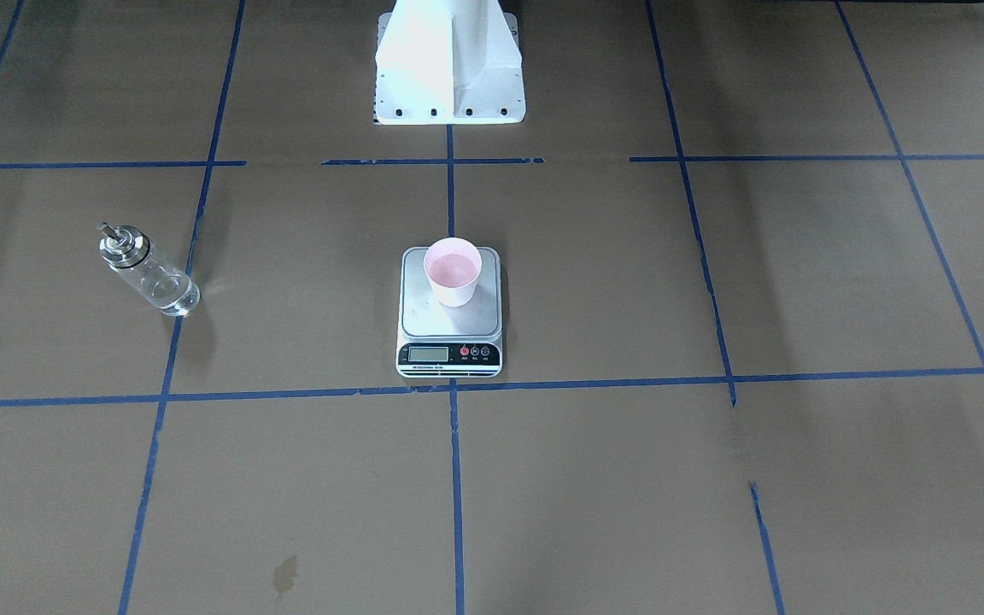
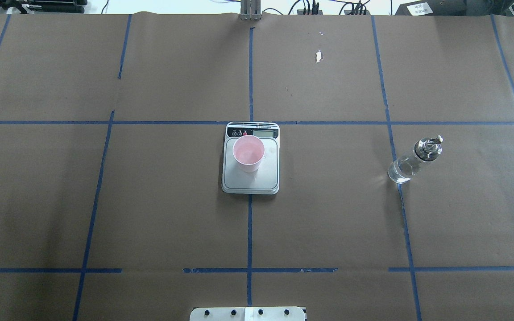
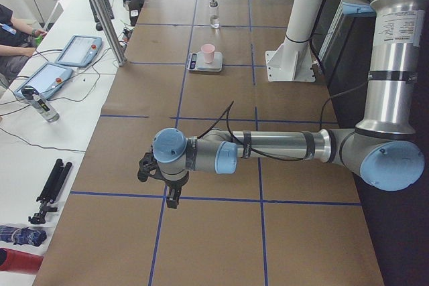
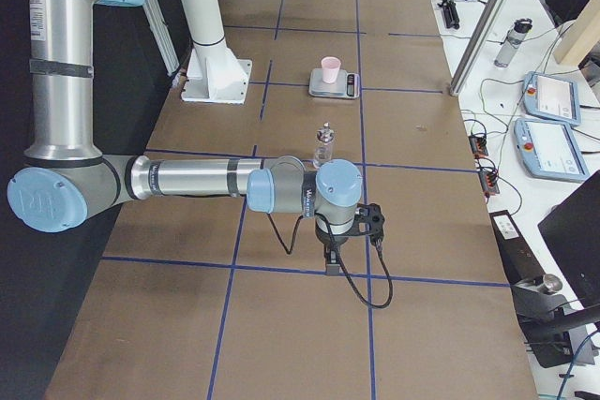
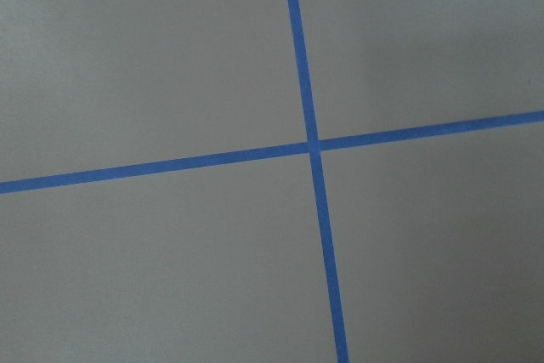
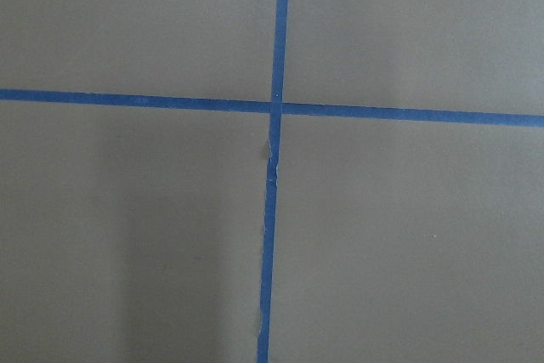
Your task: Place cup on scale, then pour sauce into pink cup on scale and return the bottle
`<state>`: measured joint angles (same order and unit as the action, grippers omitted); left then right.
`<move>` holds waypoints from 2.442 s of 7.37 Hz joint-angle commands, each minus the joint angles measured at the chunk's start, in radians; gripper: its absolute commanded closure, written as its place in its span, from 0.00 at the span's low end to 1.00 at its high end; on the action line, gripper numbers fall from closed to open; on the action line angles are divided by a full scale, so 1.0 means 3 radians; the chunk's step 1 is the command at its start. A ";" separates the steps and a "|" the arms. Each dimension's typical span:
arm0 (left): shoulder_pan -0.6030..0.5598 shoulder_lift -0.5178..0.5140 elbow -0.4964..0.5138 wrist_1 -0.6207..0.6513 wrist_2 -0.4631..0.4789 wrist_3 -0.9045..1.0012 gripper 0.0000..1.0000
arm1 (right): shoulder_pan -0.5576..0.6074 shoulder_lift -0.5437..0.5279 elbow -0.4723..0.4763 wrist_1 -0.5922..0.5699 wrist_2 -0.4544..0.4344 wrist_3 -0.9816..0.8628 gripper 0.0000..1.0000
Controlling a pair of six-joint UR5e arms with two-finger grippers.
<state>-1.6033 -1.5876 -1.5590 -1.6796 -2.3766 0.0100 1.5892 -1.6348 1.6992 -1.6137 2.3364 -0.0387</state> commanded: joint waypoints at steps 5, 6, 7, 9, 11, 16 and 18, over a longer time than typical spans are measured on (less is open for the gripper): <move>0.0006 0.0041 0.0017 -0.0026 0.0206 -0.0197 0.00 | 0.0000 0.0009 -0.0009 0.0000 -0.0006 0.0001 0.00; 0.0011 0.0046 0.0012 -0.0026 0.0206 -0.0197 0.00 | 0.0000 0.0009 -0.0014 0.0000 -0.0011 -0.0004 0.00; 0.0011 0.0056 0.0007 -0.0026 0.0206 -0.0197 0.00 | 0.0000 0.0009 -0.0019 0.0000 -0.0011 -0.0004 0.00; 0.0016 0.0056 0.0007 -0.0026 0.0206 -0.0197 0.00 | -0.0005 0.0014 -0.0014 -0.0020 0.0015 -0.0004 0.00; 0.0022 0.0061 0.0007 -0.0026 0.0206 -0.0192 0.00 | 0.0000 0.0075 -0.0004 -0.0178 0.0030 -0.0004 0.00; 0.0022 0.0076 -0.0003 -0.0026 0.0211 -0.0177 0.00 | 0.0005 0.0060 -0.0034 -0.0363 -0.0098 -0.0199 0.00; 0.0022 0.0092 0.0002 -0.0031 0.0216 -0.0177 0.00 | 0.0000 0.0101 -0.0034 -0.0338 -0.0092 -0.0193 0.00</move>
<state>-1.5969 -1.5616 -1.5603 -1.6883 -2.3129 -0.0438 1.5899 -1.6110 1.6886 -1.7211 2.3090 -0.0981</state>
